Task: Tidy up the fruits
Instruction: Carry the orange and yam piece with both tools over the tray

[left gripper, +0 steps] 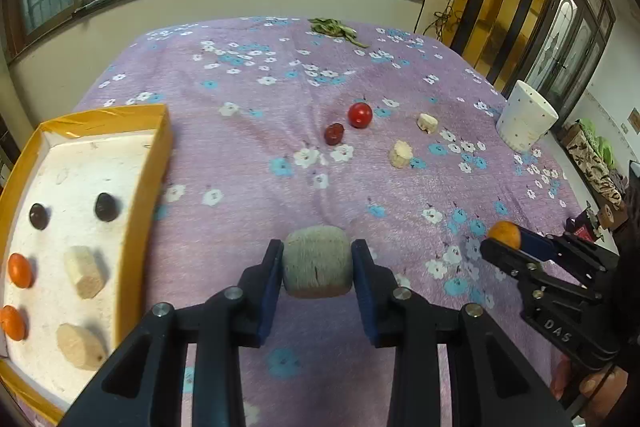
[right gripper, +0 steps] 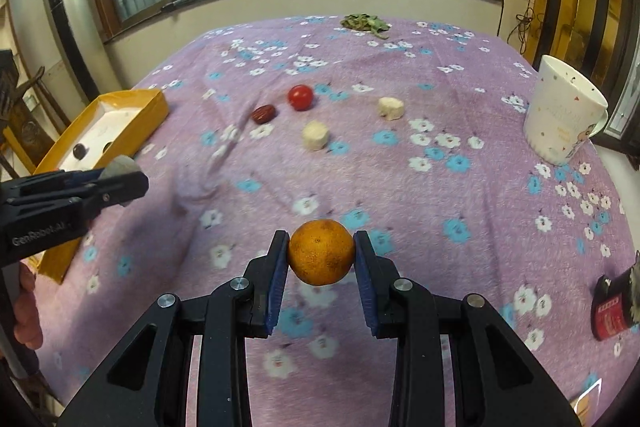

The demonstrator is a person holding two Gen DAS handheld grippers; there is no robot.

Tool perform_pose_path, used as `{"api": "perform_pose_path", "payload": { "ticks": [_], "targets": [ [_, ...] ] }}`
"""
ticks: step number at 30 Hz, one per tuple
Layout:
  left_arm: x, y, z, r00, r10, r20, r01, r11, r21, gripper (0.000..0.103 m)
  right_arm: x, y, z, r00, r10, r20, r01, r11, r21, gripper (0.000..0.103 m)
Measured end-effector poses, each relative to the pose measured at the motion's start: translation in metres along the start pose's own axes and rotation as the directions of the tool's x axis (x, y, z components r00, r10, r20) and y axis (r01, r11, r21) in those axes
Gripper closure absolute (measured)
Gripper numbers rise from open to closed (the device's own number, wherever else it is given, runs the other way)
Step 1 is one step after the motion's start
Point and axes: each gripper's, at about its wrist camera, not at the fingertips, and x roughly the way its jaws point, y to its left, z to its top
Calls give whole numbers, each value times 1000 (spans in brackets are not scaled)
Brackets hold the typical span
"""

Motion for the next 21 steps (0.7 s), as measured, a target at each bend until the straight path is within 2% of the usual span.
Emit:
{"api": "perform_pose_path", "payload": {
  "ticks": [9,21],
  "targets": [
    [-26,40,-3,999,10,32,-9,999,-49,66,0,60,21,998,54,14,-53,996,-78,72],
    [-51,130,3,994,87,63,-76,983,-166,66,19,141,65,985,171,17,-166,973,-162,72]
  ]
}}
